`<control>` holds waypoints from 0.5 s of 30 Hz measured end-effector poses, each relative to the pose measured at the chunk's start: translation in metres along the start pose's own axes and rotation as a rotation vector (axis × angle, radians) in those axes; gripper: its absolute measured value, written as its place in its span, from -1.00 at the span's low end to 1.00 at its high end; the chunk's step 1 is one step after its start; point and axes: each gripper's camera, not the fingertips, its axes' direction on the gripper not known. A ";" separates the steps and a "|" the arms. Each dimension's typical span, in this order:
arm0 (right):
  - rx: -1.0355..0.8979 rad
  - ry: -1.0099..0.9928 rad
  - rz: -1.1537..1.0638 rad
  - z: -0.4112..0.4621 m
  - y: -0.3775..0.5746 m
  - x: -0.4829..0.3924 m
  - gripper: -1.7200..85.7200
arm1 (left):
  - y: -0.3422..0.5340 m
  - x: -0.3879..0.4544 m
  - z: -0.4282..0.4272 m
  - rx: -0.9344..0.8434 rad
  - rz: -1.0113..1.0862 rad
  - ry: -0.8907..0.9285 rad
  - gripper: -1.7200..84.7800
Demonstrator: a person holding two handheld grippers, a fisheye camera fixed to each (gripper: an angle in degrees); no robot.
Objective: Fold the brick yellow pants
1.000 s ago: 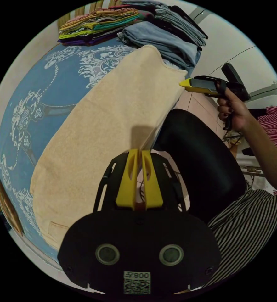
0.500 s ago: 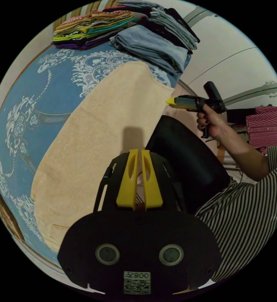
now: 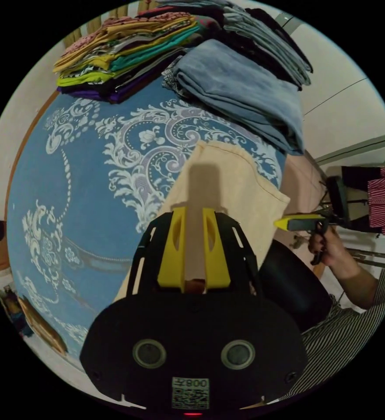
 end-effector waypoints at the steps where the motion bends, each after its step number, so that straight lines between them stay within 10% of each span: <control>1: -0.004 -0.002 0.001 -0.003 -0.001 0.004 -0.93 | -0.012 -0.001 0.012 -0.026 0.012 -0.020 -0.81; 15: -0.001 -0.044 -0.072 -0.042 -0.002 0.021 -0.93 | -0.073 -0.006 0.052 0.067 0.029 -0.065 -0.94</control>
